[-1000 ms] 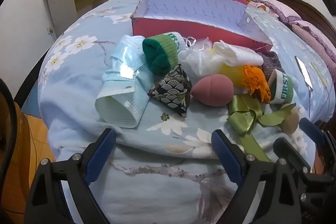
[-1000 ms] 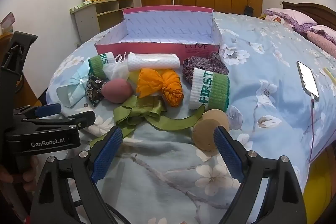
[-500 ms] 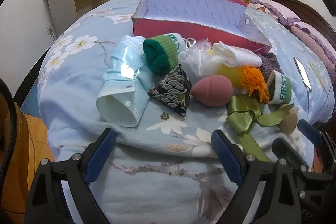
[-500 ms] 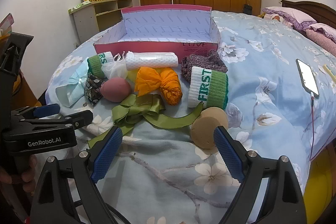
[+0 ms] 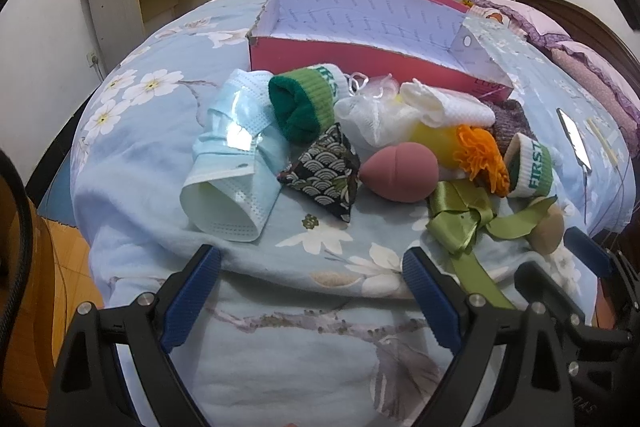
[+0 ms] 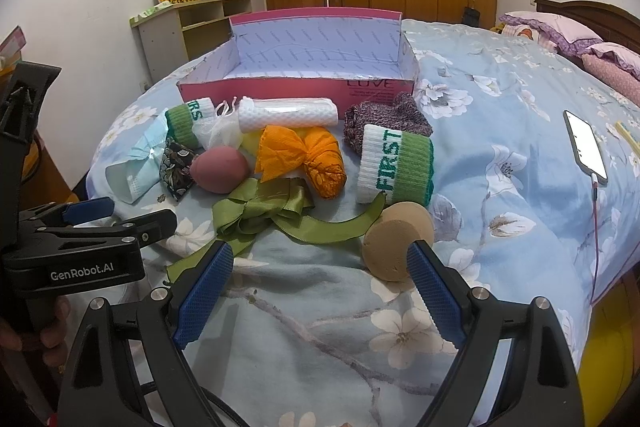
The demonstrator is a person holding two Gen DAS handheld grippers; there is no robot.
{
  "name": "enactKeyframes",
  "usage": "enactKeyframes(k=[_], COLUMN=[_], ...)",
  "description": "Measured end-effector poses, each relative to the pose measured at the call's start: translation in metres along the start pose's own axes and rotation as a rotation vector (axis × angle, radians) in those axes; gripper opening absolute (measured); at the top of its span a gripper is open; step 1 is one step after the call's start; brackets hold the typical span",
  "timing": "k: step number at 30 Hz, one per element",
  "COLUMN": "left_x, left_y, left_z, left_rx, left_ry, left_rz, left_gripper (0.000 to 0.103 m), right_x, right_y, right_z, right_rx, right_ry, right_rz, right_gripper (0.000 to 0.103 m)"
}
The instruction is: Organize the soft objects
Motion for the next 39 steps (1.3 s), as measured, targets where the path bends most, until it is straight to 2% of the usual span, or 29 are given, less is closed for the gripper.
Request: enactKeyframes(k=[23,31,39], left_x=[0.005,0.014,0.011], left_y=[-0.003,-0.010,-0.019], left_z=[-0.004,-0.006,-0.006], left_rx=[-0.008,-0.058,-0.095], left_ry=[0.027,0.017,0.028], left_rz=[0.016,0.060,0.065], left_gripper=[0.095,0.095,0.095], right_x=[0.000,0.004,0.002], right_y=[0.000,-0.006,-0.013], right_z=[0.003,0.007,0.017], right_rx=[-0.007,0.017,0.028], right_ry=[-0.006,-0.004,-0.001], right_rz=[0.000,-0.001,-0.019], right_gripper=[0.091,0.091,0.091])
Point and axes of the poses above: each gripper's, at about its wrist camera, not at the fingertips, and x roughly against the way its jaws point, z to its right, y to its underside, the point moved 3 cm from there along -x, roughly the way its jaws point, and after that the axes turned 10 degrees about -z, right-handed, at the moved point
